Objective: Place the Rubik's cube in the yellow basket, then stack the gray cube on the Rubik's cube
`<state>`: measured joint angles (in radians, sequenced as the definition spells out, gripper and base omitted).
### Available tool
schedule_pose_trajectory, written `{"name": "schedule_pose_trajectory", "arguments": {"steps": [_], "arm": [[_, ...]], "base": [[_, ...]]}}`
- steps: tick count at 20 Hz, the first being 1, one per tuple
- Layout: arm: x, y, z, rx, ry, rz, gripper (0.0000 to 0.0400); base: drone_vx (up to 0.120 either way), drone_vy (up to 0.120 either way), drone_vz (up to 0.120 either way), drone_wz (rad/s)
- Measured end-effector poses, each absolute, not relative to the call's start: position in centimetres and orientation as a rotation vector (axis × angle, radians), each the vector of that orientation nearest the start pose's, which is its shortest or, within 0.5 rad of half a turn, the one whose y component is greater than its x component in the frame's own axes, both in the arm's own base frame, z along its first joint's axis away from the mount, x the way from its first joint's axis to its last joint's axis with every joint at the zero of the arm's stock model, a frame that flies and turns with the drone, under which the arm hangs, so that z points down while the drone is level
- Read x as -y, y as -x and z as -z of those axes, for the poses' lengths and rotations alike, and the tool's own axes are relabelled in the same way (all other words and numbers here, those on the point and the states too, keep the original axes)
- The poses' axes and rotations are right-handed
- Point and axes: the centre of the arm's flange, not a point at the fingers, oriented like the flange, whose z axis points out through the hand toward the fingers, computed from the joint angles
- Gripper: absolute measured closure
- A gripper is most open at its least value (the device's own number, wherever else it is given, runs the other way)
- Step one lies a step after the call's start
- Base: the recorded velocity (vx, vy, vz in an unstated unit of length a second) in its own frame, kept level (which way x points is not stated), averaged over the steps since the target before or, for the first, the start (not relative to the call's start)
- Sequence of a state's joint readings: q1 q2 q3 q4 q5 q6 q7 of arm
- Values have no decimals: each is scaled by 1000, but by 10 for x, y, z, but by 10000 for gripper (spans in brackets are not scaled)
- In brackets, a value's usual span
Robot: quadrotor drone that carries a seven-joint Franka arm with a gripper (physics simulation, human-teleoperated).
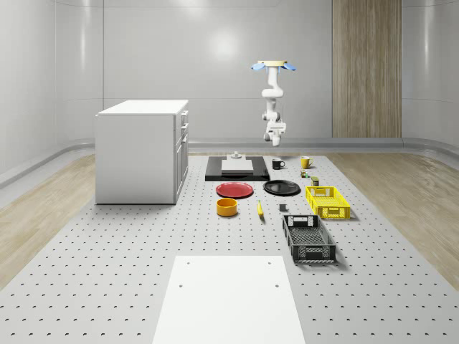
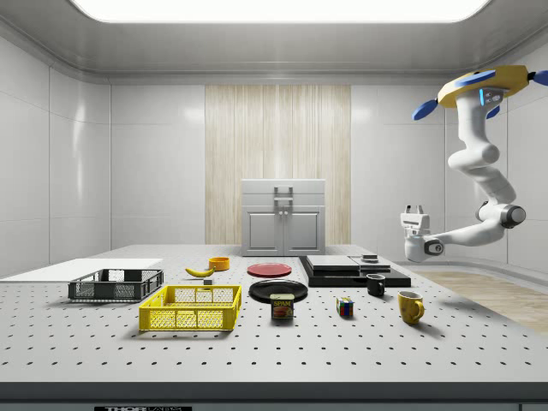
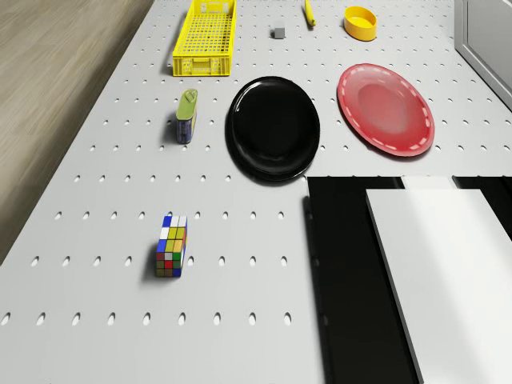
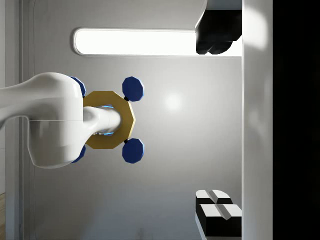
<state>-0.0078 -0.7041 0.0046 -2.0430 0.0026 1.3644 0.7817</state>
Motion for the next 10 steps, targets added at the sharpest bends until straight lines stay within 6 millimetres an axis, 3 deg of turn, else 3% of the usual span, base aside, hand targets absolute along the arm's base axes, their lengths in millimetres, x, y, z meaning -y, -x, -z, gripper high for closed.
{"name": "schedule_pose_trajectory", "arguments": {"steps": [10], "arm": [[0, -303, -691, -1198, 2893, 50, 0]], "base": [[120, 0, 0, 0]]}}
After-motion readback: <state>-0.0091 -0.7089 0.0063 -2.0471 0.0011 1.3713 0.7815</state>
